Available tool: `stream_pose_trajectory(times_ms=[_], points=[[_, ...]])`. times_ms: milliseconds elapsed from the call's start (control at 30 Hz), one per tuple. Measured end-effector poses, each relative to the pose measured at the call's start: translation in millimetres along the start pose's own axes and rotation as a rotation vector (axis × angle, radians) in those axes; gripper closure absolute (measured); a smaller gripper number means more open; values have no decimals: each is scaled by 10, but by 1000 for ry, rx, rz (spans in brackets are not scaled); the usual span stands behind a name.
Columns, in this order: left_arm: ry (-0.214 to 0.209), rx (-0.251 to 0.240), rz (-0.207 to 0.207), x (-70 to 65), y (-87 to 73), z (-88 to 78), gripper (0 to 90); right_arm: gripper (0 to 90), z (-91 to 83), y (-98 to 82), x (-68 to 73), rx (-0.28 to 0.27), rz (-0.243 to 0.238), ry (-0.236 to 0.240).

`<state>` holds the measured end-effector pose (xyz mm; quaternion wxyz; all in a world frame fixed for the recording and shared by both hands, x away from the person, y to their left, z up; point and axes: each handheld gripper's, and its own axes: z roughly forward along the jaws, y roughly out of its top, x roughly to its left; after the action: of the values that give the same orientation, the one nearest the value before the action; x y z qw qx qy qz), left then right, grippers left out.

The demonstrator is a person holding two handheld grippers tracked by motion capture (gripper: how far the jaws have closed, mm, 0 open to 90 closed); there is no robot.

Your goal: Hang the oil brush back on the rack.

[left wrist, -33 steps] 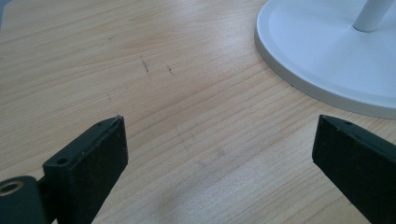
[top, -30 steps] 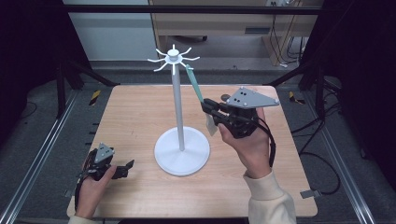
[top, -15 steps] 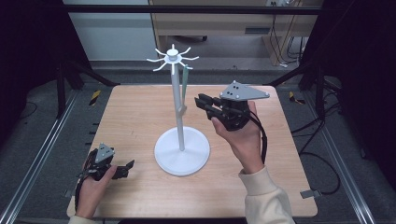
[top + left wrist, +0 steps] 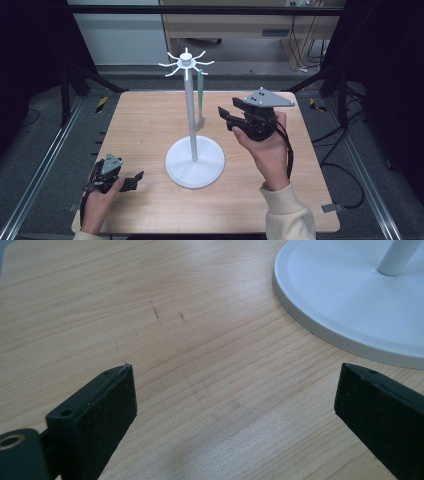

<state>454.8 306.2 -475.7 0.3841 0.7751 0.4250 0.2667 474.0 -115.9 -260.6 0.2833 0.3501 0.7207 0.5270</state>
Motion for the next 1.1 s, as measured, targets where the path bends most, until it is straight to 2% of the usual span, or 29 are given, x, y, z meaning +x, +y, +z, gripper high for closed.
stream_pose_trajectory(times_ms=[267, 400, 633, 800, 967, 1100], points=[[5, -21, 4, -3, 11, -15, 27, 315, 30, -69, -134, 38, 2, -44], [5, -31, 12, -8, 21, -20, 26, 247, 27, -104, -193, 45, -8, -88], [5, -48, 17, -15, 30, -33, 25, 170, 8, -151, -278, 58, 10, -104], [8, -70, 13, -8, 38, -56, 24, 103, 11, -190, -307, 68, -13, -107], [14, -98, 15, -10, 56, -78, 23, 86, 3, -230, -351, 72, -16, -108], [16, -100, 17, -11, 59, -85, 23, 79, -13, -268, -417, 79, -7, -121]])
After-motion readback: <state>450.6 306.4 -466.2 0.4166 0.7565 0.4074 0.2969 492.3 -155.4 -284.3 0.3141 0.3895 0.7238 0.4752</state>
